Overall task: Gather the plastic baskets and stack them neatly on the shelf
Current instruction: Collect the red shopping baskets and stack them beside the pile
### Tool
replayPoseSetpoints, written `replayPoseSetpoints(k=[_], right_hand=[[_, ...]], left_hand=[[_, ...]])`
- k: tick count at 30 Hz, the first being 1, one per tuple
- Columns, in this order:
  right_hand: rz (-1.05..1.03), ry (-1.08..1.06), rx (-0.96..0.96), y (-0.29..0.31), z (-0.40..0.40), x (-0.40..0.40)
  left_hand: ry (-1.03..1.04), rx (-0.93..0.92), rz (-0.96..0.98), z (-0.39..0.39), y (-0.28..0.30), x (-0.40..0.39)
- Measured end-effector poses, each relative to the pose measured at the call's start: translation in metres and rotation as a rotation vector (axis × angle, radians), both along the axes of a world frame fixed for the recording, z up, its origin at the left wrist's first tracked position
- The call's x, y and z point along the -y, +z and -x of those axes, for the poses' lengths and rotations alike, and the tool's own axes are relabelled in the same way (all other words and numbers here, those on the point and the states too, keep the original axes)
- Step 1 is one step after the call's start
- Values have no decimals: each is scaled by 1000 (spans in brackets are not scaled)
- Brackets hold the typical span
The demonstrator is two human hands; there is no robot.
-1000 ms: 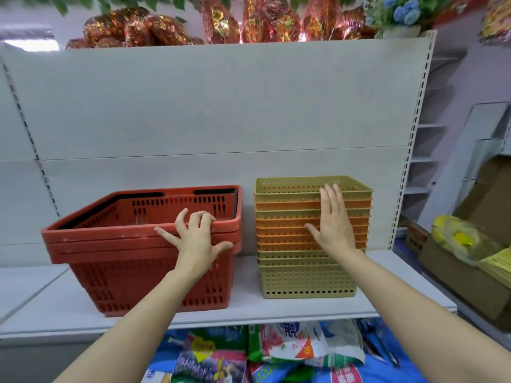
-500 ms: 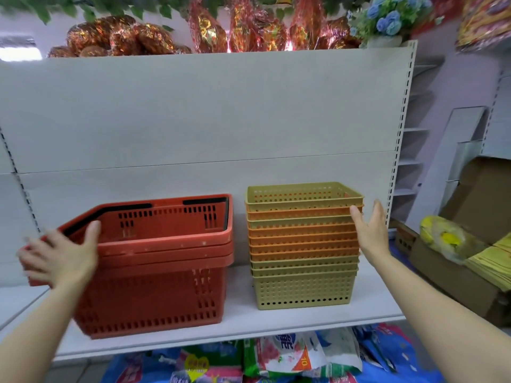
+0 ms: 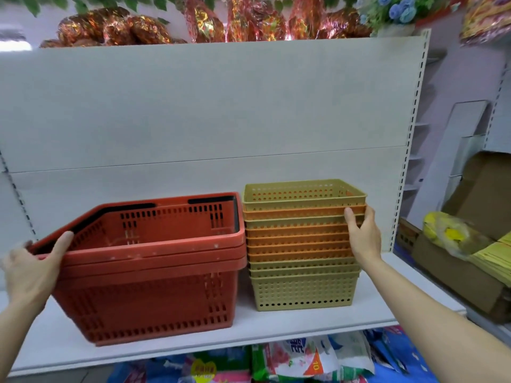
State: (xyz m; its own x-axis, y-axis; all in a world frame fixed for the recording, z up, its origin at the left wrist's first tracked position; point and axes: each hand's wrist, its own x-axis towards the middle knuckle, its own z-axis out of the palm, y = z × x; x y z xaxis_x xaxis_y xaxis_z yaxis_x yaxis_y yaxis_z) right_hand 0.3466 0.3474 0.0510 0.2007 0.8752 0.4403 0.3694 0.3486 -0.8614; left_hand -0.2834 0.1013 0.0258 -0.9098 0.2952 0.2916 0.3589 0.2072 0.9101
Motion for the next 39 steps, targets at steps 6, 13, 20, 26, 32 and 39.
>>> replayPoseSetpoints(k=[6, 13, 20, 26, 32, 39], right_hand=[[71, -29, -144, 9, 10, -5], [218, -43, -310, 44, 24, -13], [251, 55, -300, 49, 13, -27], [106, -212, -18, 37, 21, -22], [-218, -280, 505, 12, 18, -4], [-317, -124, 818, 15, 8, 10]], left_hand=[[-30, -72, 90, -85, 36, 31], [-161, -248, 167, -79, 33, 45], [-168, -295, 142, -73, 27, 36], [-114, -391, 164, -77, 20, 39], [32, -644, 203, -102, 0, 33], [-114, -1155, 292, -116, 10, 28]])
